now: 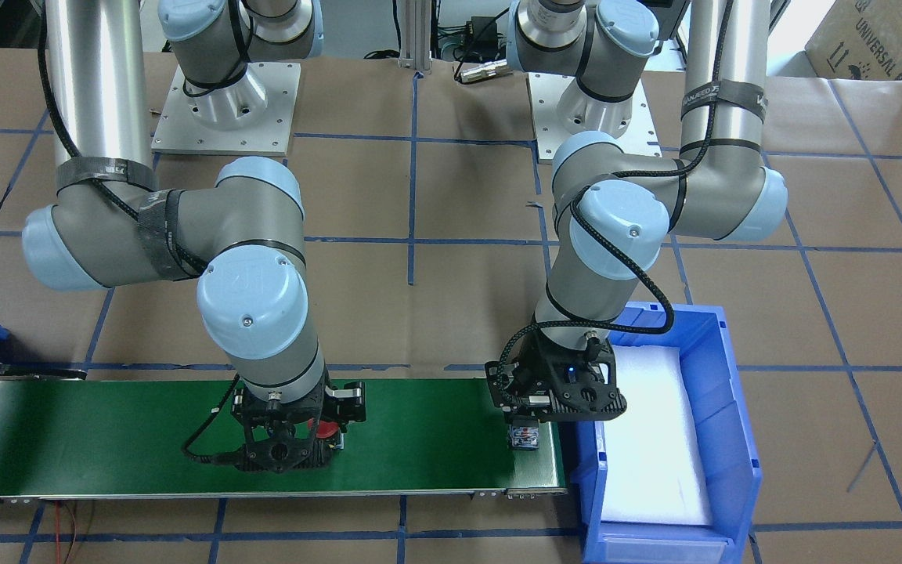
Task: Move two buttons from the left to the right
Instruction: 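Lift the red button with the right gripper while the left carries yellow to the belt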
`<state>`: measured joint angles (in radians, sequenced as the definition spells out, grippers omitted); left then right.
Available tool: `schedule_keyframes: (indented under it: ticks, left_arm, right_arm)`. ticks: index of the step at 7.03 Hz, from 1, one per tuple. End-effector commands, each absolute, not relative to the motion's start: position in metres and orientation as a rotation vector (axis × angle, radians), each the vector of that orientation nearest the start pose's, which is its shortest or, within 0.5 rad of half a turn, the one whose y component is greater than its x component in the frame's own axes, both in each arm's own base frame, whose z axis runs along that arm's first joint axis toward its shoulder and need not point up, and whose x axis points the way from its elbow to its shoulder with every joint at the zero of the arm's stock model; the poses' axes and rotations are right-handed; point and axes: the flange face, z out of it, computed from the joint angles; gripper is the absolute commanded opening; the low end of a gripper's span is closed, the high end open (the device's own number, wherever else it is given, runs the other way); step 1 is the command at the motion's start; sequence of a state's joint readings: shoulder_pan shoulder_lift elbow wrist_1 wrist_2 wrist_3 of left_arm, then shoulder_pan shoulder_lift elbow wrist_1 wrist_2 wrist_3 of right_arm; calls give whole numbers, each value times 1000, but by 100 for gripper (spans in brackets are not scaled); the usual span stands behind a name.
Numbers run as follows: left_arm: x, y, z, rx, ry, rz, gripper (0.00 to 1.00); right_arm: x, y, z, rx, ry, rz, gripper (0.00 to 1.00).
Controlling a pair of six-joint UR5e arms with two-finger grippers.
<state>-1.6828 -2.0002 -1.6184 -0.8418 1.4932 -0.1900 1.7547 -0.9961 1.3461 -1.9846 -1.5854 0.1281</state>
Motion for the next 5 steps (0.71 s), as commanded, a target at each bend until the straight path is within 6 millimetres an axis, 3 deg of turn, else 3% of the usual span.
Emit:
schedule_keyframes:
  ticks: [1,3,4,5]
  left_arm:
    - [-216,-621,289,-118,3223,-378,39]
    - [-215,-618,283,-117,3219,-405,39]
    - [-215,-622,286,-110,3215,-423,39]
    - [-213,-621,279,-121,3195,-406,39]
  right_arm:
    - [256,-672,294,-79,3140,-110,27]
    - [256,-672,303,-83,3137,-131,23]
    - [246,-673,317,-90,3138,-161,23]
    - [217,-669,343,-86,3137,-179,23]
